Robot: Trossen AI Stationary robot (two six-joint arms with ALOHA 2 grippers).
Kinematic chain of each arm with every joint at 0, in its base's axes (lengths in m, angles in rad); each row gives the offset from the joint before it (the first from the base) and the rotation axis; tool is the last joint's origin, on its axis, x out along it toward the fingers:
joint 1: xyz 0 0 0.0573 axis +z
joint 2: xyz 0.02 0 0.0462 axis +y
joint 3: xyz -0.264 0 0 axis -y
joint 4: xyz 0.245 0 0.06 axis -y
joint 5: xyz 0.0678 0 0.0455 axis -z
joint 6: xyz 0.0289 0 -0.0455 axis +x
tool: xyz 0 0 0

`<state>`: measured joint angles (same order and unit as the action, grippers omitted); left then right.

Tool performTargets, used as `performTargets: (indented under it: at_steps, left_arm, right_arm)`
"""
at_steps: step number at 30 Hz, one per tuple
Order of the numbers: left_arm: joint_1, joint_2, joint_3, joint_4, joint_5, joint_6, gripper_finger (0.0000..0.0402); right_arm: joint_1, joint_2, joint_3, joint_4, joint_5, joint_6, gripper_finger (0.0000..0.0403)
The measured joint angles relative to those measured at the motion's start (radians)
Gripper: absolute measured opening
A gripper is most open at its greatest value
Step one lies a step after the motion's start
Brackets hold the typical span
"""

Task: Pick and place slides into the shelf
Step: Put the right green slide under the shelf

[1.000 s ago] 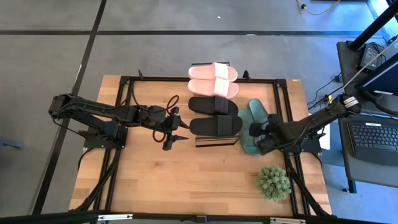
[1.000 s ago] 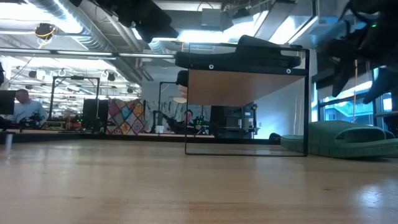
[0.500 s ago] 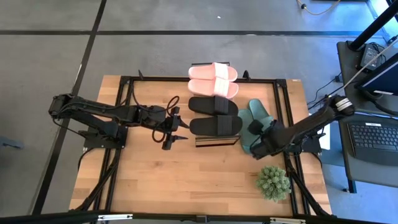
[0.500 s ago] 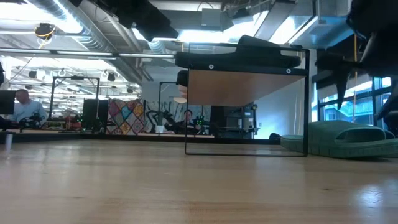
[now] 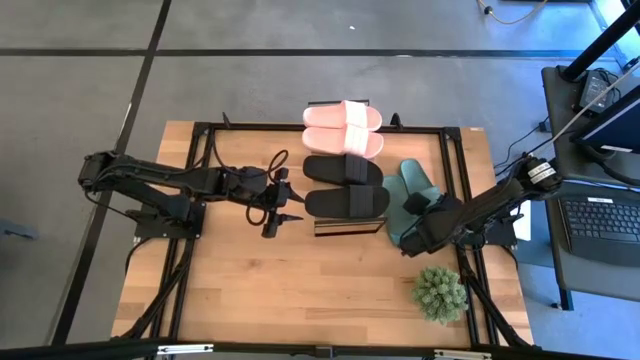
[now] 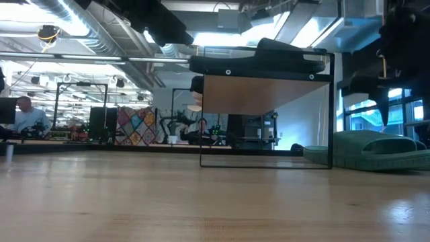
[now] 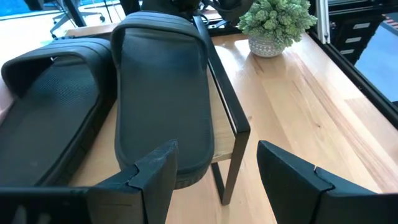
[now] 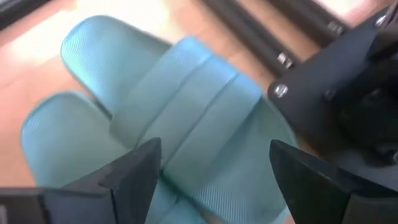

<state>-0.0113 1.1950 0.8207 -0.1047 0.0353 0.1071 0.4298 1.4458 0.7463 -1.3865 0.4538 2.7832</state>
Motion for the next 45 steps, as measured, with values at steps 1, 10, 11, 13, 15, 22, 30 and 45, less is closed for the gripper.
performTargets:
  at_steps: [1, 10, 11, 13, 15, 22, 30, 45]
  left_arm:
    - [0.000, 0.000, 0.000, 0.000, 0.000, 0.000, 0.0212]
    - [0.000, 0.000, 0.000, 0.000, 0.000, -0.021, 0.0212]
    - [0.000, 0.000, 0.000, 0.000, 0.000, -0.021, 0.0212]
    - [0.000, 0.000, 0.000, 0.000, 0.000, -0.019, 0.0212]
    - [0.000, 0.000, 0.000, 0.000, 0.000, -0.019, 0.0212]
    - [0.000, 0.000, 0.000, 0.001, 0.000, -0.018, 0.0212]
    - [0.000, 0.000, 0.000, 0.001, 0.000, -0.023, 0.0212]
    - [0.000, 0.000, 0.000, 0.001, 0.000, -0.027, 0.0212]
  right_arm:
    - [-0.006, 0.002, 0.000, -0.016, 0.000, 0.006, 0.0299]
    - [-0.141, -0.035, 0.000, -0.007, 0.024, 0.013, 0.0299]
    - [-0.154, -0.039, 0.000, -0.002, 0.024, 0.013, 0.0299]
    - [-0.177, -0.046, 0.000, 0.010, 0.025, 0.010, 0.0299]
    - [-0.193, -0.057, 0.000, 0.018, 0.025, 0.001, 0.0299]
    - [-0.294, -0.088, 0.000, 0.049, -0.008, 0.046, 0.0299]
    - [-0.492, -0.095, 0.000, 0.123, -0.131, -0.002, 0.0299]
    - [-0.673, -0.152, 0.000, 0.207, -0.195, -0.165, 0.0299]
